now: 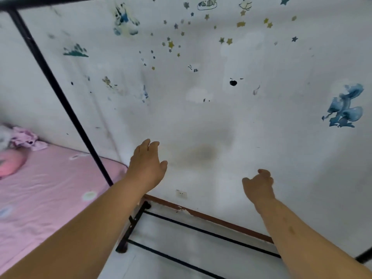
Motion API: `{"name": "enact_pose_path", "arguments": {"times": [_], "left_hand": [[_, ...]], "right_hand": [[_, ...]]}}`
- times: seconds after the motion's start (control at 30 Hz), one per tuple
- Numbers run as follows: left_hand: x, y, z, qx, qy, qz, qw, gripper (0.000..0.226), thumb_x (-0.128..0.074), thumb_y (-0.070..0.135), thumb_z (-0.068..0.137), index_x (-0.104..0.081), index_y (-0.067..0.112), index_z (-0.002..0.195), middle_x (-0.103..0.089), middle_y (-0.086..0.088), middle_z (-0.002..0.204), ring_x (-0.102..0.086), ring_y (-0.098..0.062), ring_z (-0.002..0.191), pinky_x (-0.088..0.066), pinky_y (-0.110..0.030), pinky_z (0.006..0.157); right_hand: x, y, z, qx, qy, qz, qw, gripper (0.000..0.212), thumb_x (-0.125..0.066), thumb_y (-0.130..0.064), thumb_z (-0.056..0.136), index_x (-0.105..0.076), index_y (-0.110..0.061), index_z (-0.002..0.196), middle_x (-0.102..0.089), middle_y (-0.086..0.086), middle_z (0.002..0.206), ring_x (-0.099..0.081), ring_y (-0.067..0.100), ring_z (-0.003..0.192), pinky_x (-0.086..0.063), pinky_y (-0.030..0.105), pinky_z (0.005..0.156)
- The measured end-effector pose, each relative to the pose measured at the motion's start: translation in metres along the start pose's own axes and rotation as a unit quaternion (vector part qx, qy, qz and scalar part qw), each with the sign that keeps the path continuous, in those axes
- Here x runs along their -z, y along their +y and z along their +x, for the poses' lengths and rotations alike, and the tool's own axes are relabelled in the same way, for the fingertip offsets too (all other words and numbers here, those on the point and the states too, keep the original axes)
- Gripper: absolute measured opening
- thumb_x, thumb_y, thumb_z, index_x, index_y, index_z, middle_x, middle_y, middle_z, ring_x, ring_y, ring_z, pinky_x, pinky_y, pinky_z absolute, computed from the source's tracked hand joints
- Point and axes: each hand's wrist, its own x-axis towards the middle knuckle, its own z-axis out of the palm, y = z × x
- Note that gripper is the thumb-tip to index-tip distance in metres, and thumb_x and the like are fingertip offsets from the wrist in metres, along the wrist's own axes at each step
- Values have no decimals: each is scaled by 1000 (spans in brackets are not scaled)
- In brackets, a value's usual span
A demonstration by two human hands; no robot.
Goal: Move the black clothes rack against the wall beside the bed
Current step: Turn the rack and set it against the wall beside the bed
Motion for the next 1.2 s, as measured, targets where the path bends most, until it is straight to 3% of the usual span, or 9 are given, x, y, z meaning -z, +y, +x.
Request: {"name": "enact_pose_path", "arguments": {"times": [0.23,0.37,0.53,0.9,0.97,1.03,1.1,1.2], "left_hand": [[8,-95,13,86,-2,-18,996,65,-53,30,88,-26,10,143,-24,-14,152,-22,-30,138,-24,-43,113],[10,-141,37,134,12,-40,990,65,-55,29,86,-27,9,142,-28,-14,150,-25,-31,137,-27,-43,111],[21,-199,80,193,29,-51,980,69,-55,30,86,-22,9,144,-25,-12,151,-25,-31,137,-25,-41,110],[29,-295,163,247,69,-133,957,76,-59,24,83,-17,16,146,-30,-11,149,-31,-29,134,-29,-39,105],[31,-307,184,258,81,-173,947,78,-59,22,84,-12,17,146,-29,-13,149,-38,-31,129,-35,-38,96],[35,-314,200,277,90,-214,932,78,-58,20,85,-10,16,146,-32,-16,145,-50,-30,105,-38,-31,78],[38,-328,221,281,89,-251,922,78,-60,20,85,-11,16,145,-39,-17,140,-47,-19,83,-38,-28,69],[42,-346,249,279,80,-303,908,75,-62,23,84,-17,17,144,-50,-12,128,-47,-19,89,-38,-30,72]], "right_hand": [[-91,-45,-8,37,-60,-42,997,56,-52,-6,88,-29,-8,139,-37,17,135,-56,37,105,-47,43,86],[-146,-73,3,57,-94,-52,993,55,-52,-6,88,-31,-7,138,-37,18,136,-53,39,112,-46,47,95],[-210,-119,20,70,-132,-60,987,53,-54,-8,88,-33,-8,136,-41,17,133,-56,38,109,-48,45,91],[-307,-185,37,85,-177,-55,979,50,-51,-7,87,-36,-12,134,-43,13,136,-59,32,105,-51,42,89],[-319,-194,36,76,-168,-52,982,50,-50,-7,87,-37,-12,134,-42,13,138,-60,31,103,-51,41,87],[-327,-199,35,70,-158,-51,984,50,-51,-7,87,-37,-13,134,-43,13,138,-61,33,102,-52,44,89],[-339,-206,34,61,-137,-46,988,50,-51,-8,87,-38,-12,135,-45,12,138,-62,33,101,-52,44,88],[-354,-216,33,59,-116,-30,991,50,-51,-8,88,-38,-11,136,-48,12,134,-64,28,92,-50,35,74]]}}
